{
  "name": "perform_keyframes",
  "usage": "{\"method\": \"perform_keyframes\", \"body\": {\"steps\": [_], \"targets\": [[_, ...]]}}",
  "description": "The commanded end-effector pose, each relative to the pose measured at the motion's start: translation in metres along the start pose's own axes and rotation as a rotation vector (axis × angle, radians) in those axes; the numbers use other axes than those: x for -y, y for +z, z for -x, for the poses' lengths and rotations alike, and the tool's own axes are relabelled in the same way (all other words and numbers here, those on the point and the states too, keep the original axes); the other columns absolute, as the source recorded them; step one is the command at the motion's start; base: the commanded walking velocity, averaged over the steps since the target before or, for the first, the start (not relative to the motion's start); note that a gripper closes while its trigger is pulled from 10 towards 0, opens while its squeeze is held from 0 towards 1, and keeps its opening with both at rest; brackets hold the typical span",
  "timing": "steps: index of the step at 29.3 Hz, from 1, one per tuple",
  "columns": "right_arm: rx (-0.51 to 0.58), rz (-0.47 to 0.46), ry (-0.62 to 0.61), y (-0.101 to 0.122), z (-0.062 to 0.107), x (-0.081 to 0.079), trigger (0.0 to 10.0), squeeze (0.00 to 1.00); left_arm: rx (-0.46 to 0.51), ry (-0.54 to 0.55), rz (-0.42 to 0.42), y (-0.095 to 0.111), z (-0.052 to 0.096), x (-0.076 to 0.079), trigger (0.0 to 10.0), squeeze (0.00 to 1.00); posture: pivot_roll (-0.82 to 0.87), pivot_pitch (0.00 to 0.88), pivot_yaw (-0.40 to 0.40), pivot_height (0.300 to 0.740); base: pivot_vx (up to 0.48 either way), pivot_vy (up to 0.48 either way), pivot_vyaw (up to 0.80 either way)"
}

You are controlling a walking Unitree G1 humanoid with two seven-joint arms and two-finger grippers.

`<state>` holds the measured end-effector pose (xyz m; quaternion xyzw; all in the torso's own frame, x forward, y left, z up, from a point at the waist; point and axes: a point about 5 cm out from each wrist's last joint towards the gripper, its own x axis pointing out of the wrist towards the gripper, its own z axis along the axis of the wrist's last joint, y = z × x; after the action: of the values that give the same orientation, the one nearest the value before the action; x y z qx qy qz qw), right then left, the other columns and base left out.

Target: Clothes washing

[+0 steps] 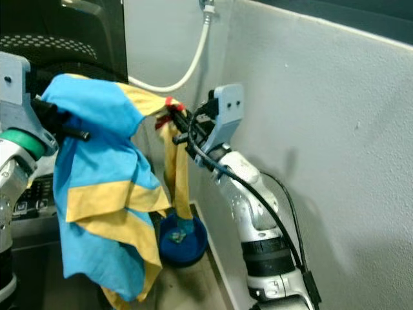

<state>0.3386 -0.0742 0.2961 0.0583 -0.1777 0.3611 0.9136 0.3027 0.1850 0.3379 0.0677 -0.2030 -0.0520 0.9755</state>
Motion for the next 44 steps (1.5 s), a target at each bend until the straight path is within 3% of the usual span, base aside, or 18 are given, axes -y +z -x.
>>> {"method": "perform_keyframes", "body": {"steps": [1,2,8,10,12,16,17,19,20,24,25,27,31,32,33,34,39,44], "targets": [[-0.006,0.003,0.041,0.000,0.002,-0.005,10.0,0.00,0.004,0.013,-0.018,0.004,0.001,-0.001,10.0,0.00,0.10,0.000,-0.043,0.740,0.000,0.000,0.00],[-0.017,-0.010,0.064,-0.002,0.003,-0.007,10.0,1.00,-0.010,0.011,-0.011,0.003,0.001,-0.002,10.0,0.00,0.11,0.000,-0.044,0.740,0.000,0.000,0.00],[-0.056,0.001,0.137,-0.004,0.008,-0.009,10.0,1.00,-0.027,-0.019,-0.025,0.003,0.001,-0.004,10.0,0.00,0.11,0.000,-0.045,0.740,0.000,0.000,0.00],[-0.101,0.024,0.232,-0.005,0.015,-0.010,10.0,1.00,-0.030,0.009,-0.057,0.005,0.002,-0.015,10.0,0.00,0.11,0.000,-0.045,0.740,0.000,0.000,0.00],[-0.101,0.024,0.232,-0.005,0.015,-0.010,10.0,1.00,-0.030,0.009,-0.057,0.005,0.002,-0.015,10.0,0.00,0.11,0.000,-0.045,0.740,0.000,0.000,0.00],[-0.189,0.035,0.424,-0.003,0.038,-0.014,10.0,1.00,-0.018,0.118,-0.110,0.014,0.003,-0.042,10.0,0.00,0.11,0.000,-0.043,0.740,0.000,0.000,0.00],[-0.279,0.035,0.469,-0.007,0.047,-0.014,10.0,0.40,-0.040,0.181,-0.134,0.015,0.004,-0.054,10.0,0.00,0.11,0.000,-0.042,0.740,0.000,0.000,0.00],[-0.308,0.032,0.472,-0.008,0.049,-0.014,10.0,0.40,-0.052,0.197,-0.140,0.015,0.004,-0.058,10.0,0.00,0.11,0.000,-0.042,0.740,0.000,0.000,0.00],[-0.334,0.064,0.473,-0.011,0.051,-0.013,10.0,0.00,-0.096,0.249,-0.193,0.012,0.006,-0.065,10.0,0.00,0.11,0.000,-0.040,0.740,0.000,0.000,0.00],[-0.290,0.132,0.422,-0.009,0.047,-0.007,10.0,0.00,-0.165,0.450,-0.278,0.010,0.012,-0.091,10.0,0.00,0.11,0.000,-0.040,0.740,0.000,0.000,0.00],[-0.230,0.136,0.346,-0.003,0.040,-0.001,10.0,0.00,-0.155,0.535,-0.316,0.014,0.016,-0.103,10.0,0.00,0.11,0.007,-0.039,0.740,0.000,0.000,0.00],[-0.193,0.134,0.294,0.000,0.036,0.002,10.0,0.00,-0.146,0.588,-0.345,0.018,0.020,-0.111,10.0,0.00,0.11,0.007,-0.039,0.740,0.000,0.000,0.00],[-0.083,0.083,0.156,0.011,0.025,0.011,10.0,0.00,-0.120,0.525,-0.320,0.022,0.019,-0.108,10.0,0.00,0.12,0.009,-0.045,0.740,0.000,0.000,0.00],[-0.056,0.067,0.095,0.012,0.022,0.013,10.0,0.00,-0.109,0.450,-0.292,0.021,0.015,-0.098,10.0,0.00,0.12,0.008,-0.049,0.740,0.000,0.000,0.00],[-0.056,0.067,0.095,0.012,0.022,0.013,10.0,0.00,-0.109,0.450,-0.292,0.021,0.015,-0.098,10.0,0.00,0.12,0.008,-0.049,0.740,0.000,0.000,0.00],[-0.034,0.046,0.015,0.009,0.017,0.015,10.0,0.00,-0.111,0.360,-0.216,0.013,0.011,-0.079,10.0,0.00,0.12,0.007,-0.049,0.740,0.000,0.000,0.00],[-0.036,0.009,-0.083,-0.002,0.013,0.015,10.0,0.00,-0.100,0.303,-0.110,0.004,0.007,-0.053,10.0,0.00,0.12,0.010,-0.053,0.740,0.000,0.000,0.00],[-0.035,0.003,-0.116,-0.009,0.013,0.015,10.0,0.00,-0.099,0.281,-0.104,-0.002,0.006,-0.035,10.0,0.00,0.12,0.006,-0.059,0.740,0.000,0.000,0.00]]}}
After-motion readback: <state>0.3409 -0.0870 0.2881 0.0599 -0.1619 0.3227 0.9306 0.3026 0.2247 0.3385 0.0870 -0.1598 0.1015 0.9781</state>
